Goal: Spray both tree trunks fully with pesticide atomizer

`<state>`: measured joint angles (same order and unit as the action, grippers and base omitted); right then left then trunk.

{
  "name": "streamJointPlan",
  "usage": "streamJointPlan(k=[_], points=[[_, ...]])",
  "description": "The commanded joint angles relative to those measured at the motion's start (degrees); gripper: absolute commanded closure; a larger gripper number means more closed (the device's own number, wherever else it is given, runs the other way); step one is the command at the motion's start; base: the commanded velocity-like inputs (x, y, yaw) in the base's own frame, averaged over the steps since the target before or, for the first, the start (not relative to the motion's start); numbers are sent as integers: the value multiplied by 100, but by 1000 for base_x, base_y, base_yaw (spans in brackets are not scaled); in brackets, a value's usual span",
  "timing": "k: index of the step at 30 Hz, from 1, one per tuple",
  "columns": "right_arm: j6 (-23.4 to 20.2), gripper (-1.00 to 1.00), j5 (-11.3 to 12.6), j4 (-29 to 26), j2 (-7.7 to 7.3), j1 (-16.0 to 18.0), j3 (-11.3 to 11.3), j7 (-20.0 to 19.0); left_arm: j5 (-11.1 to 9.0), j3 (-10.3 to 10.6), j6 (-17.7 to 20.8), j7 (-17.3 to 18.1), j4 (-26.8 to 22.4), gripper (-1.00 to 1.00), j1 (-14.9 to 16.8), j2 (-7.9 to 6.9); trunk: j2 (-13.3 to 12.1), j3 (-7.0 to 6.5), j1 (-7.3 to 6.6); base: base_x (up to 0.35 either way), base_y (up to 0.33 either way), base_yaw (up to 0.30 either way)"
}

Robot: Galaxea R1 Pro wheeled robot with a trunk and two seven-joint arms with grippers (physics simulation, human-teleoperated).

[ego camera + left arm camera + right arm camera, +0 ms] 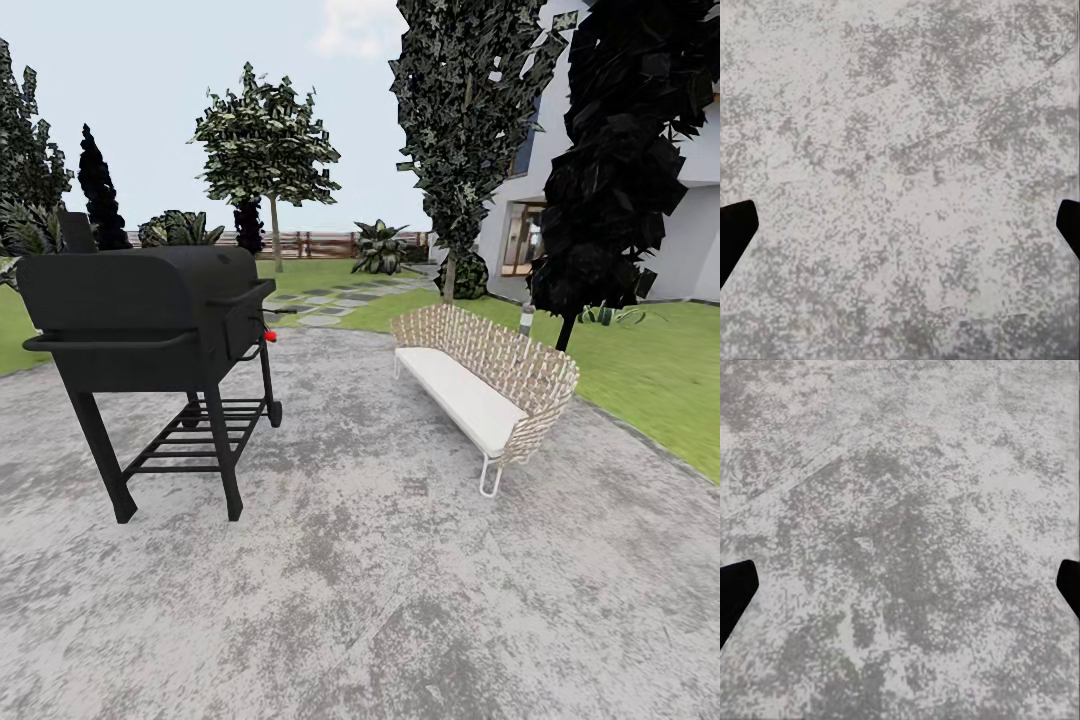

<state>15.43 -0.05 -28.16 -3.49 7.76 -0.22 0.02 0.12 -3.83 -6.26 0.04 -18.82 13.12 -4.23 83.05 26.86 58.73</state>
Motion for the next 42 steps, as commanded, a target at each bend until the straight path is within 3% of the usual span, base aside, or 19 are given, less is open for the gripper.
streamJointPlan(k=[1, 10, 11, 14, 30, 38, 42], points=[[26, -100, -4, 4, 3, 32, 4, -6, 2, -16, -20, 9, 10, -100, 34, -2, 3, 7, 0, 0, 0, 0], [66, -100, -21, 43, 15, 136, 30, 0, 35, -13, -37, 56, 15, -100, 91, -64, 3, 7, 0, 0, 0, 0], [73, -100, -27, 53, 15, 138, 30, 13, 2, -21, -30, 38, 1, -100, 87, -149, 3, 7, 0, 0, 0, 44], [77, -100, -29, 56, 15, 138, 18, 22, -15, -27, -21, 28, 15, -100, 86, -201, 3, 7, 0, 0, 0, 162], [83, -100, -24, 68, 15, 138, 2, 33, -44, -28, -55, -18, 73, -100, 94, -181, 3, 7, 0, 0, 12, 270], [81, -100, -24, 270, 47, 138, 7, 33, -380, -30, -607, -18, 396, -100, 95, -190, 3, 7, 0, 98, 254, 279], [83, -100, -22, 347, 50, 138, 9, 33, -447, -30, -722, -20, 455, -100, 95, -195, 3, 7, 0, 214, 279, 279]])
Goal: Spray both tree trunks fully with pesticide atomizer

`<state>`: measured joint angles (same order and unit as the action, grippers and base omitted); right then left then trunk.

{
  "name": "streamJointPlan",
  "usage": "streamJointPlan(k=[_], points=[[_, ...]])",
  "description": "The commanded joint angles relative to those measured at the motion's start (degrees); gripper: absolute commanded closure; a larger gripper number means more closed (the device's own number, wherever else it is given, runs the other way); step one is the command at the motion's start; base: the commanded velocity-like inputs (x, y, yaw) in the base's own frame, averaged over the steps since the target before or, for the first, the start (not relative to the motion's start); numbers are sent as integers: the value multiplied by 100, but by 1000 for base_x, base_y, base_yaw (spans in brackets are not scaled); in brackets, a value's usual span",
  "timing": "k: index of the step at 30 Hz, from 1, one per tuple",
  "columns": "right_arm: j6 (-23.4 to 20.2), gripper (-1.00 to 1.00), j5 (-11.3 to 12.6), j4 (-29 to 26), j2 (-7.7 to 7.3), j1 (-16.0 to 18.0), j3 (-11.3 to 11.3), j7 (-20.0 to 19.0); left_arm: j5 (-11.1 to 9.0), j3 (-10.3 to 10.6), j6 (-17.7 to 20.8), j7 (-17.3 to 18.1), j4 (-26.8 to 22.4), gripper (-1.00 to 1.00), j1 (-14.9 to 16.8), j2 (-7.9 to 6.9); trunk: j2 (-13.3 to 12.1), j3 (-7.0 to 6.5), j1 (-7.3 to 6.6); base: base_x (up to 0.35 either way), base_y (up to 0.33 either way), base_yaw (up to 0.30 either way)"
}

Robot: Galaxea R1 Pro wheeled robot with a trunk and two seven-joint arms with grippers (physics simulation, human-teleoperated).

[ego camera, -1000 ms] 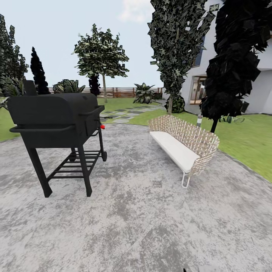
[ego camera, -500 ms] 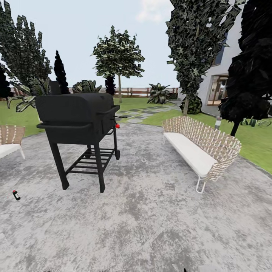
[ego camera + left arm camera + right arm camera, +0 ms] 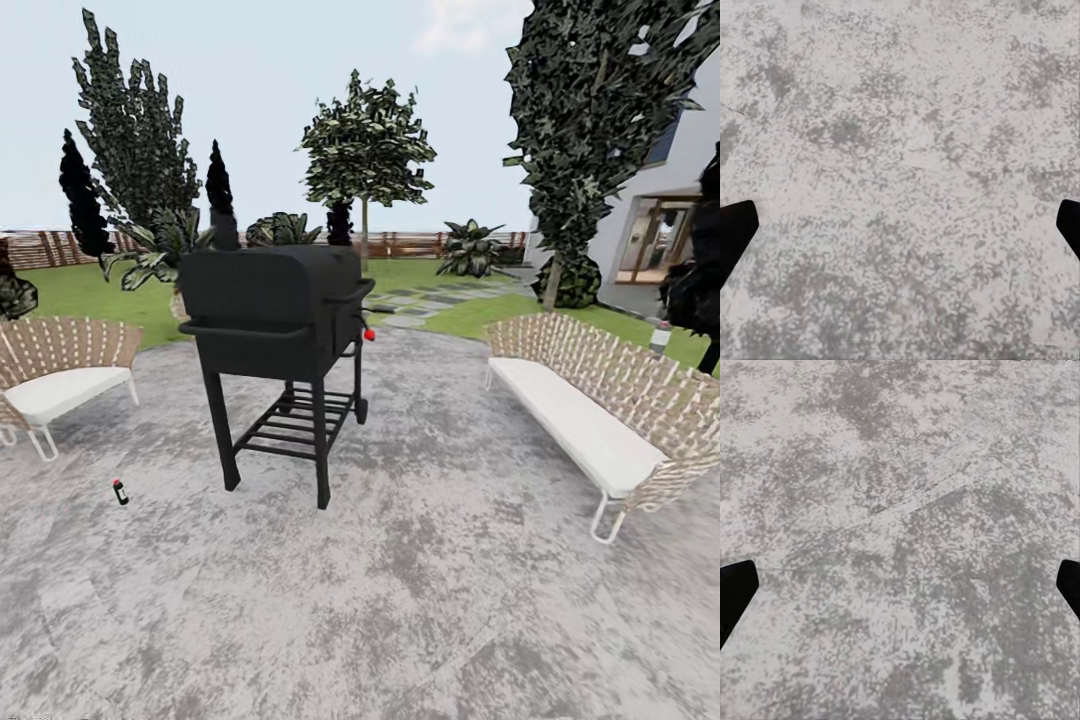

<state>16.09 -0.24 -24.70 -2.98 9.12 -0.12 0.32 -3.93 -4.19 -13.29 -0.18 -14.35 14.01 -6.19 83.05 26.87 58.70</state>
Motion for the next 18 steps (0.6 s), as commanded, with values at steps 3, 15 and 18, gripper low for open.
streamJointPlan(k=[3, 15, 18], points=[[17, -100, -2, 12, -1, 2, 7, 3, -51, 6, -32, 1, 18, -100, 5, -12, 3, 6, 3, 230, 277, 279], [17, -100, -3, 18, 0, 2, 12, 3, -62, 2, -25, 0, 25, -100, 5, -42, 3, 6, 3, 233, 277, 278], [17, -100, -4, 18, 0, 2, 12, 3, -96, -30, -24, 0, 26, -100, 5, -54, 3, 6, 3, 230, 267, 278]])
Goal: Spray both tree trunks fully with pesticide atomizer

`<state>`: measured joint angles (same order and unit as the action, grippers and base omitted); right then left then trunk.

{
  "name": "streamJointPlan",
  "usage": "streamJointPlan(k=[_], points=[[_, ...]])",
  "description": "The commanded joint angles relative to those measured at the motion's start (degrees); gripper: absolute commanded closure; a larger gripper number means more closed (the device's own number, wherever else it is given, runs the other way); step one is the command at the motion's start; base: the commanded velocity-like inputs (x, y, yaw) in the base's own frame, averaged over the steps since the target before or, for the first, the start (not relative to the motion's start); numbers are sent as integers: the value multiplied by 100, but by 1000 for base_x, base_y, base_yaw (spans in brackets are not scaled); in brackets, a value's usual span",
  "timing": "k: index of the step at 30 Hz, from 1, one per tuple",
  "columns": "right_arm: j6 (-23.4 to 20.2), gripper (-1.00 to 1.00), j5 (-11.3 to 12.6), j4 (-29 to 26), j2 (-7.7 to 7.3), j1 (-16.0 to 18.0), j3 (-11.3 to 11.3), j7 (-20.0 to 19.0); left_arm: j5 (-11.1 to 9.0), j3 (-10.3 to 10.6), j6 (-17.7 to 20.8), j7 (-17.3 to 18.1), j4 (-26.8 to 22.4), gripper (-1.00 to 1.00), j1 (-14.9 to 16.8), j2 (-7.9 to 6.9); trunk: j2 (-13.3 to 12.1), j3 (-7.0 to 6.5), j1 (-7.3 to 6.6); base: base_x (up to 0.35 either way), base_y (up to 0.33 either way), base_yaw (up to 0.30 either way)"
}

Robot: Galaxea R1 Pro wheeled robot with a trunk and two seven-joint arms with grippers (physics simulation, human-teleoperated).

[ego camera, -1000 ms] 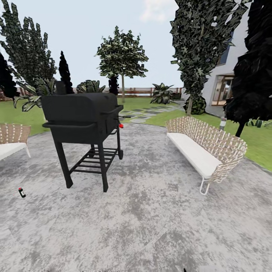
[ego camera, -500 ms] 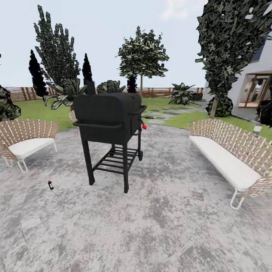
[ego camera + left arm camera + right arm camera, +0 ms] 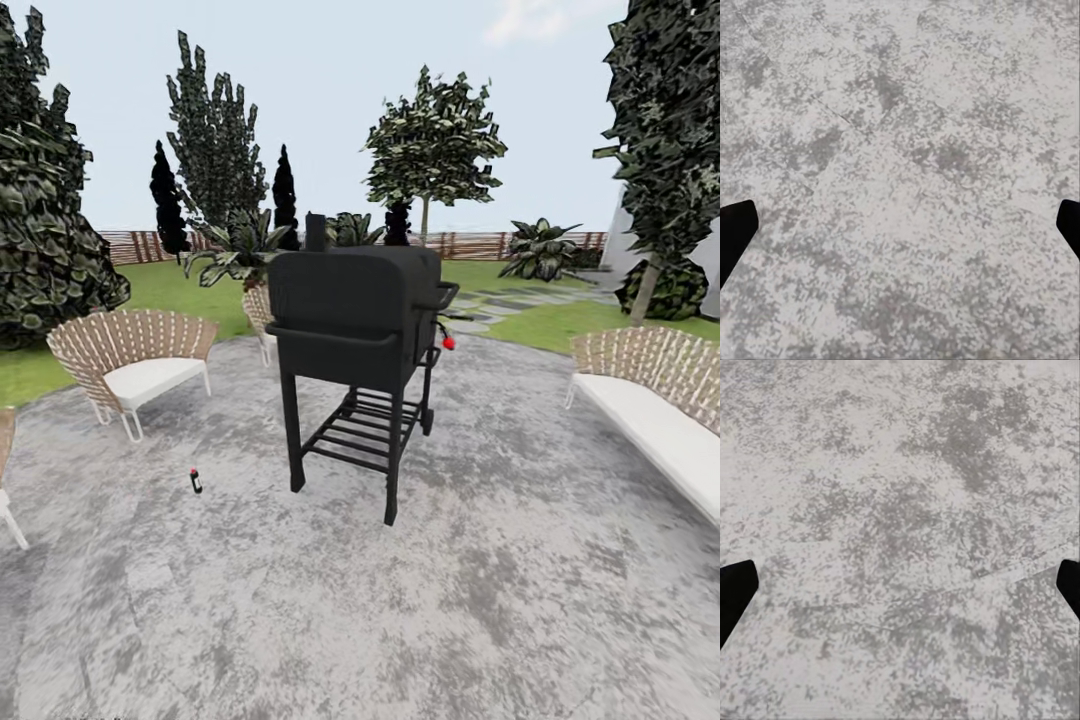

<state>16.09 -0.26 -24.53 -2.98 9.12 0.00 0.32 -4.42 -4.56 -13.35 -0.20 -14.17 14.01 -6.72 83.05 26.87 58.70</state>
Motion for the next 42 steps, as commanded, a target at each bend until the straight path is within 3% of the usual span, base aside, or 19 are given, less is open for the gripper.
streamJointPlan(k=[1, 10, 28, 42], points=[[17, -100, -2, 1, -1, 2, 0, 3, -65, -20, -24, 3, 6, -100, 5, 2, 3, 6, 3, 138, 149, 279], [17, -100, -9, 6, -1, 2, 0, 3, -49, -37, -35, 25, -6, -100, 5, 21, 3, 6, 3, 29, 32, 279], [17, -100, -8, 1, -1, 2, 3, 3, -83, -39, -36, 11, 2, -100, 5, 31, 725, 347, 398, 0, 0, 270], [11, -100, -14, 13, -31, 2, 11, -6, -85, -43, -36, 11, 2, -100, 5, 31, 1287, 665, 705, 0, 0, 139]])
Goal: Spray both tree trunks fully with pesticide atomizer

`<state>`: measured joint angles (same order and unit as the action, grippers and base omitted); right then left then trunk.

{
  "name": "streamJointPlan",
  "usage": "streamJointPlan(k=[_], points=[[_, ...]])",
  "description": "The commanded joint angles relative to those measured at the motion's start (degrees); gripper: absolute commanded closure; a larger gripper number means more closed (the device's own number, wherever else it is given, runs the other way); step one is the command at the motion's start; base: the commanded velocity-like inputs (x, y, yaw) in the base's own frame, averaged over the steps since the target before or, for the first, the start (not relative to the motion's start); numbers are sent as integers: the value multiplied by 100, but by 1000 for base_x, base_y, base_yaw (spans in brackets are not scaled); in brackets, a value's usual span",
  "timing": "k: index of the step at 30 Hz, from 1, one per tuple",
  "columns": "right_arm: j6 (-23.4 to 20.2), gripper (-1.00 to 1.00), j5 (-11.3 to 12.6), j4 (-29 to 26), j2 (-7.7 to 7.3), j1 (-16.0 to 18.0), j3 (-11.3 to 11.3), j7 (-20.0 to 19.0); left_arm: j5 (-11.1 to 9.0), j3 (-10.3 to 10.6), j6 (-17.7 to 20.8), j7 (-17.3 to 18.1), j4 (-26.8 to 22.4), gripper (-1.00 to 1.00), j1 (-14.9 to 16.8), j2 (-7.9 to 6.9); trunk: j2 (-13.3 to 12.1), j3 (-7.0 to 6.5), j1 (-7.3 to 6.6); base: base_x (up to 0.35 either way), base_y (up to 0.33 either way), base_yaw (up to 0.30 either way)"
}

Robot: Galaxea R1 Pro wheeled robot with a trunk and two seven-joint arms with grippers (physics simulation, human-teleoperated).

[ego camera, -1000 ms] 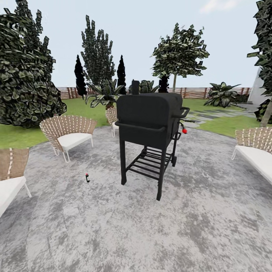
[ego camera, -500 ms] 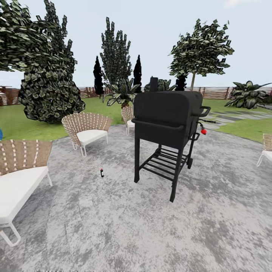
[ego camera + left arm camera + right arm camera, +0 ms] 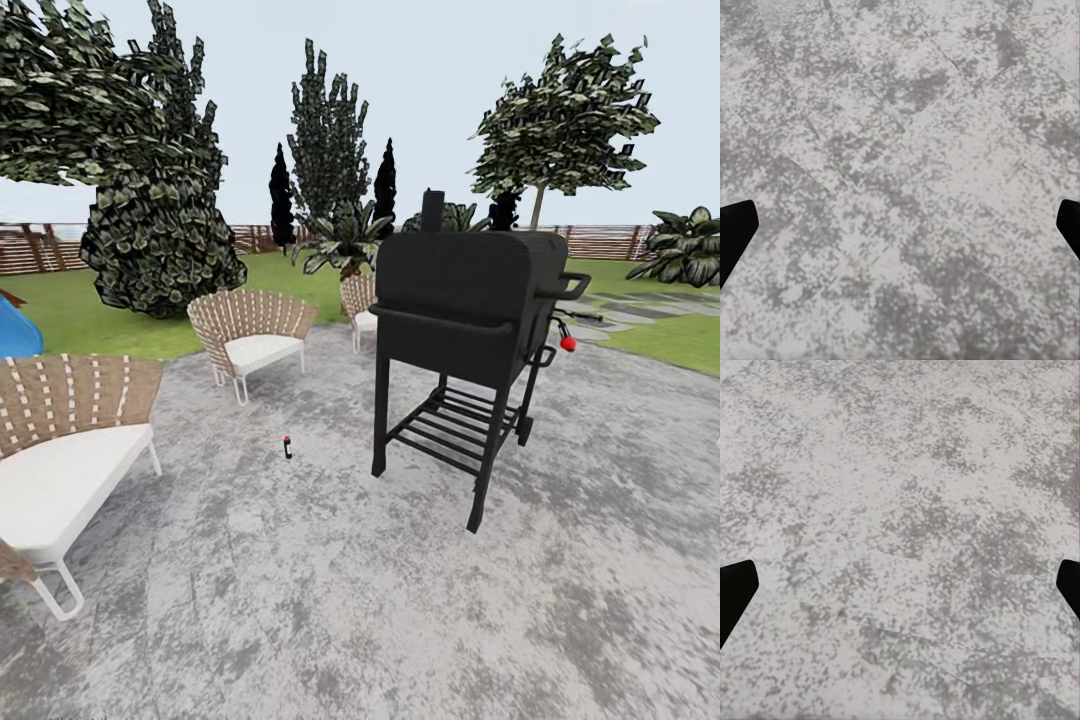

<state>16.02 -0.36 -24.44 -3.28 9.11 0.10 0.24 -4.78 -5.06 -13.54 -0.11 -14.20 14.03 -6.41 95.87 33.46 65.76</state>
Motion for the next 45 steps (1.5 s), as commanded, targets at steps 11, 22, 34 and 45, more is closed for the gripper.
streamJointPlan(k=[11, 22, 34, 45], points=[[23, -100, -8, 53, -15, 3, 8, 2, -49, 7, -17, 0, 5, -100, 4, 0, 445, 204, 242, 0, 0, 1], [24, -100, 0, 48, -7, 3, 7, 3, -47, 8, -17, -1, 5, -100, 4, 0, 886, 402, 483, 0, 0, 0], [32, -100, 0, 53, -2, 3, 8, 3, -42, 12, -17, 2, 5, -100, 4, 0, 1368, 617, 747, 0, 0, 0], [32, -100, 0, 50, 1, 3, 8, 3, -42, 9, -17, 2, 5, -100, 4, 0, 1809, 815, 988, 0, 0, 0]])
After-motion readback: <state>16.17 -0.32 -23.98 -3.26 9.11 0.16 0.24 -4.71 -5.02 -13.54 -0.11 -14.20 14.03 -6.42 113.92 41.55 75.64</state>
